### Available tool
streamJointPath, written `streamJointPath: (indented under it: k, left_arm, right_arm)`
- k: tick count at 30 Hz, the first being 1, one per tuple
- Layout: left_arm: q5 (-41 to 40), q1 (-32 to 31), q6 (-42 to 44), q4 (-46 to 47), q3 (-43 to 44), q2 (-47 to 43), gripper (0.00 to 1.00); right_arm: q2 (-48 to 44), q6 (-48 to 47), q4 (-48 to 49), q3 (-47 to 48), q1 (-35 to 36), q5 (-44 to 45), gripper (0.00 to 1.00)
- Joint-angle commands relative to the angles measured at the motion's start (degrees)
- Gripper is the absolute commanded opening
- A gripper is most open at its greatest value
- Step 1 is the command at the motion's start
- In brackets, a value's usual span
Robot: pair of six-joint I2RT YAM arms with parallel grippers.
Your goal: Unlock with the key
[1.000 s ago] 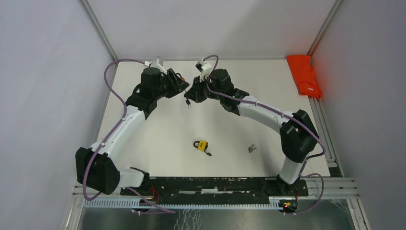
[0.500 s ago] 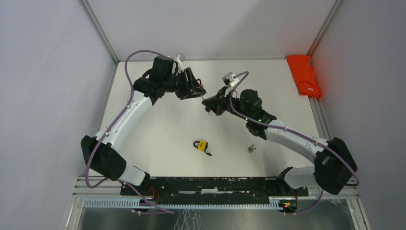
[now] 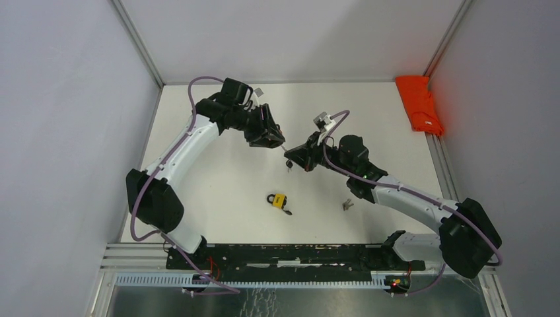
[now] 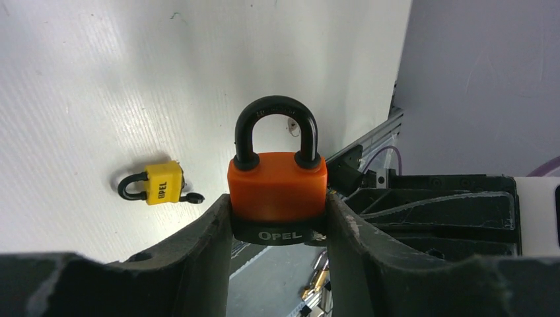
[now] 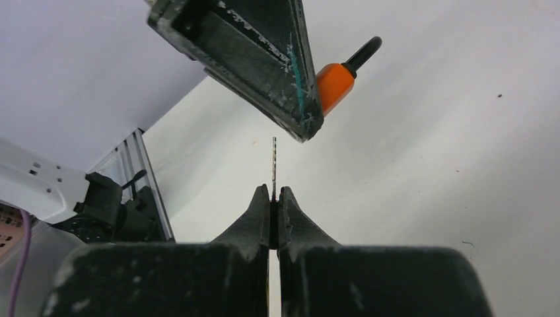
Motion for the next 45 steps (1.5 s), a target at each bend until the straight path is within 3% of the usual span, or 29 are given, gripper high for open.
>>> streamJointPath:
  k: [1,14,23,30,39,45]
  left_arm:
    - [-0.3,0.9,2.4,0.3,2.9,-0.1,0.02]
    - [-1.7,0.9,1.7,1.5,2.4,1.1,0.02]
    - [-8.0,0.9,4.8,-6.1,0.9,5.2,0.02]
    - [-10.4,0.8,4.5,-6.8,-0.1,6.6,0.02]
    - [-11.2,0.8,3.5,-6.8,1.0,7.5,0.02]
    - [-12.6,0.8,0.8,-3.3,1.0,6.2,0.02]
  right_arm:
    - [-2.3,3.8,7.6,-1.5,-0.1,-4.4,0.00]
    - [-4.2,2.5,5.8,-6.9,0.4,-3.4,0.00]
    - [-2.5,2.4,7.8,-8.2,0.4,-3.1,0.00]
    - [3.3,8.1,15.6,-9.0,0.5,-3.7,0.00]
    - [15.9,25.0,38.8,-10.8,2.4,-4.9,0.00]
    - [20.0,27.7,40.4,-7.7,5.8,1.0,0.00]
